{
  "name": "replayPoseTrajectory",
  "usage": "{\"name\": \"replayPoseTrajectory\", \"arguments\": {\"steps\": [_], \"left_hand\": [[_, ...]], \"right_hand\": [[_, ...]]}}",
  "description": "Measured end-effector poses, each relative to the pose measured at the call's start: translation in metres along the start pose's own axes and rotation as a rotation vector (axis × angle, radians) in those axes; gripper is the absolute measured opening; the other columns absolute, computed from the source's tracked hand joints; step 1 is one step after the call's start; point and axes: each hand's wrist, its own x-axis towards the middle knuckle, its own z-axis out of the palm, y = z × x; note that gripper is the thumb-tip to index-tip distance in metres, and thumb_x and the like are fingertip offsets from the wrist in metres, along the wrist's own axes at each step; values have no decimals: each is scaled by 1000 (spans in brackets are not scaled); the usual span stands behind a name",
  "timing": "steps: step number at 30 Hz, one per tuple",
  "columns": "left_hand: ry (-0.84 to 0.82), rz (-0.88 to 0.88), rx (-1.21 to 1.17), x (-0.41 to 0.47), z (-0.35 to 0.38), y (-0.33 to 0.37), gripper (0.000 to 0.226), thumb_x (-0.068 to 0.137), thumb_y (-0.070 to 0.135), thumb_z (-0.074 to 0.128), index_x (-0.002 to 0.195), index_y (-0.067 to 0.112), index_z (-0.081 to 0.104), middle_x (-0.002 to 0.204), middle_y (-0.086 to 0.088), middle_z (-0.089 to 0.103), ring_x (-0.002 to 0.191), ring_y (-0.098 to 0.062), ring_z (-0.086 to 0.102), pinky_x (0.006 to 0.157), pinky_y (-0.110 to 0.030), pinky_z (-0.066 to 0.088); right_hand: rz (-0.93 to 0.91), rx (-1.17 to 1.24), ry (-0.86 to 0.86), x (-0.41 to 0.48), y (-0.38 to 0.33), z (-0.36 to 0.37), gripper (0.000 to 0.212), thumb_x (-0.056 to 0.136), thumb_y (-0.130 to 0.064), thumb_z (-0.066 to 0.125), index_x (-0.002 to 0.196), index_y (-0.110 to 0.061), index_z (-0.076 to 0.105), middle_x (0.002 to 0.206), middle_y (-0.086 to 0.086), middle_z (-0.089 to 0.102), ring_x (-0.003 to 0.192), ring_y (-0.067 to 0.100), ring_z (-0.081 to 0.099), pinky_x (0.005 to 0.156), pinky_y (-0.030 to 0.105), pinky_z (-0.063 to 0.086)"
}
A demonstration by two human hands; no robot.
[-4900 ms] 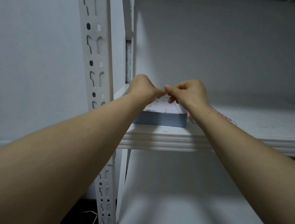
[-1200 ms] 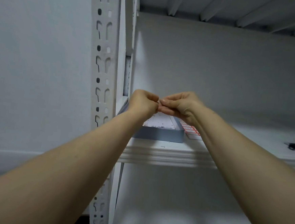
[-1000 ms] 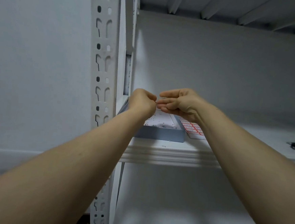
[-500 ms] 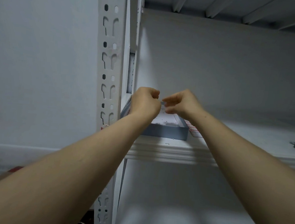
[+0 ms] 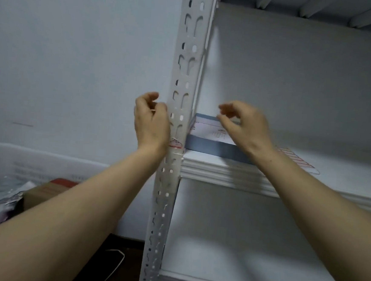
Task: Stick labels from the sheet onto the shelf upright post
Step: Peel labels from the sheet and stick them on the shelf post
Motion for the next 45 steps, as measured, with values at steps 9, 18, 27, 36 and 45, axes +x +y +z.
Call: {"name": "replayPoseTrajectory", "arguments": {"steps": [9,18,27,36,45], "left_hand": [[-433,-286,-160,16,-26,-13,31,85,41,65,82,10,70,82,-4,73,79,-15,69,79,-34,58],[-514,-305,-179,23,-34,-16,28,85,40,67,82,12,71,80,0,71,74,-5,69,64,-19,54],[-508,-318,-210,23,-33,-17,27,85,40,67,82,13,71,82,-1,71,74,-5,68,64,-18,54],[-498,-317,-208,20,-34,-14,28,85,39,67,79,11,70,78,-2,69,69,-6,66,60,-16,53],[-499,-321,-209,20,-34,-13,29,85,39,67,80,10,69,81,-4,67,68,-7,65,59,-16,52]], "right_hand": [[-814,-282,196,-19,-35,43,7,74,-12,76,70,-18,74,68,1,65,60,24,57,73,28,39],[-936,-448,218,-12,-50,57,18,76,0,65,64,-13,68,62,2,59,59,23,56,67,28,39],[-1010,-510,264,-12,-52,57,21,80,2,59,68,-13,68,61,3,56,56,23,54,67,29,42],[-1004,-532,208,-11,-49,57,22,76,8,62,65,-11,65,62,4,57,58,25,55,70,29,37],[-997,-514,224,-13,-47,61,18,77,3,65,67,-11,61,65,4,56,62,24,56,74,28,38]]}}
